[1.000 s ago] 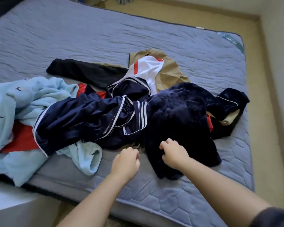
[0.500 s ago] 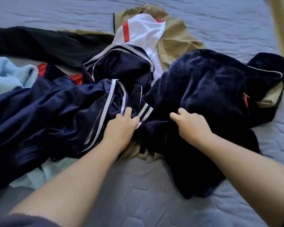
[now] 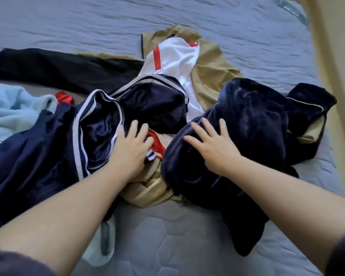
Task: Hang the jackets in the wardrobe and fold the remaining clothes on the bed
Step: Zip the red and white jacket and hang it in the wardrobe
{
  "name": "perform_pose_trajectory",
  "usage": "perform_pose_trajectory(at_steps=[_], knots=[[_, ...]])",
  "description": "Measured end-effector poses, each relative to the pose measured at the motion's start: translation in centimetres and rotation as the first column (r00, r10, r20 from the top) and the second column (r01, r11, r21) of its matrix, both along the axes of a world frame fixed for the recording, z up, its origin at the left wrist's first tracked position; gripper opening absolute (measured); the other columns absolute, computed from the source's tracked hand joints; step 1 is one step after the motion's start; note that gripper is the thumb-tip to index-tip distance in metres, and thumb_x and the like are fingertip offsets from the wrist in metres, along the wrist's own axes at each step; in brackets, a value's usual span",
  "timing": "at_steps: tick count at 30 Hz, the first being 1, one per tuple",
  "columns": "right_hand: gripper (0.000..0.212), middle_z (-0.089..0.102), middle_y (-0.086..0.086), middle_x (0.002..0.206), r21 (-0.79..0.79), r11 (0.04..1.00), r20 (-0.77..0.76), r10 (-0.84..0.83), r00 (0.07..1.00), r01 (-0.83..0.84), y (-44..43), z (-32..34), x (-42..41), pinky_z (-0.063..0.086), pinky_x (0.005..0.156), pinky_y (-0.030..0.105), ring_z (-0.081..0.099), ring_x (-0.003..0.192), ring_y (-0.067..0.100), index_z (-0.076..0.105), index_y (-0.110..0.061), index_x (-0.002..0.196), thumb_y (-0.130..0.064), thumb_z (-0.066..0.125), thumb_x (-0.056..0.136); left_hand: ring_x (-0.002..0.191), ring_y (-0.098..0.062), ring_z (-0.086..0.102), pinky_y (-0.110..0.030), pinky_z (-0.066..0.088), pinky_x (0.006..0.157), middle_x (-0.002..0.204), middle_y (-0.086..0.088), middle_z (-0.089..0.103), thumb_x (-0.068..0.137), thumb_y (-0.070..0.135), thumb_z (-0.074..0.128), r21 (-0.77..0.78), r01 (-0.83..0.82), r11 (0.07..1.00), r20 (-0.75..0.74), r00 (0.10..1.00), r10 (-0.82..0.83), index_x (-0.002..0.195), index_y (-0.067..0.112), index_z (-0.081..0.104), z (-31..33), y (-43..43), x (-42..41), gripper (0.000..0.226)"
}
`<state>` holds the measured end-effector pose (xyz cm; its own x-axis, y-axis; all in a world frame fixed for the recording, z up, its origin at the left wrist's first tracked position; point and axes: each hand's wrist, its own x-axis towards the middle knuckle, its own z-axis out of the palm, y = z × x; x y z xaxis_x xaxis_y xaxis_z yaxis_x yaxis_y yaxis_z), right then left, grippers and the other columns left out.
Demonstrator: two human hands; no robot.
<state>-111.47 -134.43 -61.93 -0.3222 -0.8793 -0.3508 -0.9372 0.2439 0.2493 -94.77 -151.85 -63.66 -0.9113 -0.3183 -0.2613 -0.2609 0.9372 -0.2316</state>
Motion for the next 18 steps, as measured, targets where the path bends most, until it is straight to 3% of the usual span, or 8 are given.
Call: perform_pose_trajectory(at_steps=[2,4,6,9,13,15,17,18], knots=[[0.083,-0.003,0.009,0.160,0.083,0.993,0.052,0.075,0.996,-0.079,-1.6,-1.4,0.7,0.012,0.108,0.062,0.006,0.145,0.035,0.003,-0.037,0.150,-0.026,0.054,0.086,0.145,-0.039,-0.004,-0.067,0.006,0.109,0.160,-0.010,-0.001,0.092,0.041,0.043,0.009,0.040,0.999,0.047,0.998,-0.041,0.149,0.028,0.018,-1.3,0.7,-2.0,0.064],[0.064,0.028,0.007,0.152,0.155,0.983,0.064,0.084,0.994,-0.093,-1.9,-3.1,0.3,0.025,0.102,0.050,0.031,0.134,0.030,0.020,-0.037,0.147,-0.027,0.049,0.090,0.144,-0.042,-0.012,-0.072,0.003,0.105,0.160,-0.009,-0.011,0.094,0.041,0.042,-0.024,-0.003,1.000,0.117,0.993,0.006,0.151,0.035,0.009,-3.0,-0.3,-2.5,0.065],[0.048,0.047,0.000,0.136,0.227,0.971,0.054,0.059,0.997,-0.069,-1.0,-3.8,-0.7,0.028,0.098,0.044,0.041,0.123,0.025,0.037,-0.035,0.138,-0.029,0.046,0.092,0.142,-0.044,-0.015,-0.072,0.006,0.106,0.159,-0.007,-0.017,0.097,0.036,0.038,-0.100,-0.146,0.984,0.249,0.954,0.166,0.150,0.039,0.008,-4.1,-2.7,-0.9,0.061],[0.040,0.053,-0.005,0.129,0.300,0.954,0.070,-0.051,0.996,0.028,1.0,-3.4,-2.4,0.028,0.101,0.042,0.043,0.122,0.020,0.047,-0.034,0.130,-0.028,0.046,0.090,0.144,-0.043,-0.010,-0.068,0.007,0.110,0.161,-0.002,-0.010,0.097,0.037,0.034,-0.184,-0.333,0.925,0.409,0.830,0.380,0.152,0.034,0.002,-4.6,-5.7,4.0,0.063],[0.032,0.060,-0.002,0.125,0.449,0.874,0.038,-0.227,0.973,0.186,2.1,-1.7,-3.9,0.039,0.089,0.034,0.055,0.118,0.022,0.061,-0.027,0.119,-0.024,0.046,0.091,0.144,-0.042,-0.001,-0.065,0.011,0.110,0.159,-0.005,0.009,0.084,0.066,0.040,-0.191,-0.404,0.895,0.554,0.708,0.438,0.151,0.030,0.013,-2.2,-5.9,4.0,0.081],[0.033,0.060,0.000,0.127,0.508,0.824,-0.027,-0.275,0.961,0.250,2.7,-1.2,-5.1,0.040,0.085,0.032,0.057,0.118,0.022,0.063,-0.022,0.120,-0.021,0.047,0.091,0.140,-0.039,0.014,-0.062,0.014,0.108,0.150,-0.009,0.030,0.076,0.077,0.040,-0.134,-0.439,0.888,0.420,0.787,0.452,0.142,0.025,0.037,-0.5,-5.0,0.7,0.084],[0.033,0.061,-0.002,0.127,0.555,0.789,-0.056,-0.281,0.958,0.263,4.0,-1.5,-5.8,0.042,0.089,0.031,0.057,0.119,0.020,0.063,-0.021,0.120,-0.025,0.048,0.091,0.130,-0.034,0.030,-0.057,0.022,0.107,0.133,-0.009,0.042,0.072,0.068,0.055,-0.057,-0.267,0.962,0.034,0.962,0.269,0.124,0.023,0.049,0.6,-4.0,-2.9,0.069],[0.033,0.060,-0.002,0.128,0.580,0.772,-0.053,-0.281,0.958,0.259,5.0,-2.1,-5.7,0.041,0.093,0.030,0.056,0.120,0.019,0.063,-0.021,0.121,-0.028,0.048,0.092,0.132,-0.035,0.028,-0.057,0.022,0.108,0.136,-0.009,0.039,0.071,0.059,0.063,-0.024,-0.159,0.987,-0.115,0.981,0.155,0.126,0.022,0.045,0.5,-3.5,-4.6,0.068]])
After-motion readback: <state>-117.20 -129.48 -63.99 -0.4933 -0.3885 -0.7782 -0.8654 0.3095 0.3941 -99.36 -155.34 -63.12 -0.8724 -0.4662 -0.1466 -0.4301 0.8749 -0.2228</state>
